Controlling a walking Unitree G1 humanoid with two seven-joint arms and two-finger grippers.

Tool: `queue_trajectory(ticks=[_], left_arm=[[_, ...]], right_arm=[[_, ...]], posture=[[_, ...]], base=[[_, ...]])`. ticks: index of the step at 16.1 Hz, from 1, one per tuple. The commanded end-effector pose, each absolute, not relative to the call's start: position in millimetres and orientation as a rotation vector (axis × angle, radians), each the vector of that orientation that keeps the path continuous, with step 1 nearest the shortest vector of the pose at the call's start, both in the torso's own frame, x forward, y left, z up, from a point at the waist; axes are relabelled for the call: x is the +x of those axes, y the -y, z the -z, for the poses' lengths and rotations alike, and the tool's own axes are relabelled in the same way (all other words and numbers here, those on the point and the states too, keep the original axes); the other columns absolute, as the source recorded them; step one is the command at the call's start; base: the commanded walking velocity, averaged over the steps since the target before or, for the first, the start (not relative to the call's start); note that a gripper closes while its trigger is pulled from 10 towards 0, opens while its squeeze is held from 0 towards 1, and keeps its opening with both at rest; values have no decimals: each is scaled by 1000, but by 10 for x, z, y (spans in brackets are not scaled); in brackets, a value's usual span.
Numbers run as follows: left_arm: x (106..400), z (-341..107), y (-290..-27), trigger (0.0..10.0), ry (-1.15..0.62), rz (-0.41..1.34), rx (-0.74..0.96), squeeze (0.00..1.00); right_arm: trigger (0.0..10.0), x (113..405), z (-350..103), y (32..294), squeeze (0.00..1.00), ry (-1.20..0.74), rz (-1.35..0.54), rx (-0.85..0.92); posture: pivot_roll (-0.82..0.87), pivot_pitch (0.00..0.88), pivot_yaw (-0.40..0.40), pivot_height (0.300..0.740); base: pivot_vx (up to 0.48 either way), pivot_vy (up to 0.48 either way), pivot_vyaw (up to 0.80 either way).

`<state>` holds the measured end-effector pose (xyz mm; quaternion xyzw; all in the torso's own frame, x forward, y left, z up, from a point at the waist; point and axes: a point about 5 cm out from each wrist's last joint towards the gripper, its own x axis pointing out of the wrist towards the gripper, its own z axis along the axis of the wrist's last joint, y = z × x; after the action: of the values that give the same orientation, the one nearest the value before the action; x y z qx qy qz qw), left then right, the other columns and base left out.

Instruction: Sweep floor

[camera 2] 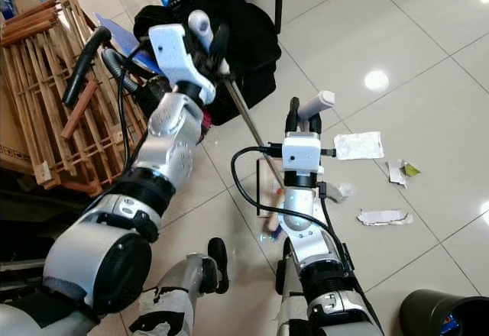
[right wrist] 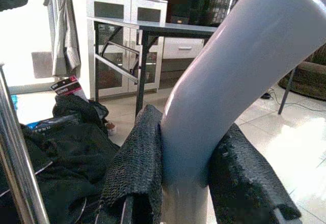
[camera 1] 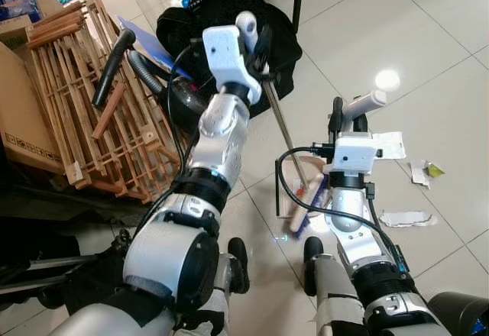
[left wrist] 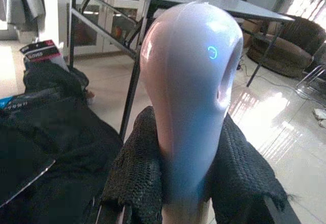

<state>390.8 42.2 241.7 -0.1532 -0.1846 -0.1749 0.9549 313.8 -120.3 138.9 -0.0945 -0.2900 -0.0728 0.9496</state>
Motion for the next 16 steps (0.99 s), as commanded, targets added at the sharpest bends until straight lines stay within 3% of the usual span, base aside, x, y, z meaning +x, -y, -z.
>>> queue_trajectory(ticks=[1,10,16], left_arm=[[3898,-2512,-427,10000,422,371,-312,0],[3876,-2824,-1040,10000,564,438,-37,0],[3819,-2539,-1396,10000,484,368,5,0]], right_arm=[[10000,3095,-1238,1170,0,525,139,-180],[10000,3194,-1330,1378,0,534,170,-185],[10000,3164,-1383,1562,0,527,267,-68]], posture=[[121,387,157,740],[70,273,115,740],[22,218,105,740]], base=[[0,0,0],[0,0,0],[0,0,0]])
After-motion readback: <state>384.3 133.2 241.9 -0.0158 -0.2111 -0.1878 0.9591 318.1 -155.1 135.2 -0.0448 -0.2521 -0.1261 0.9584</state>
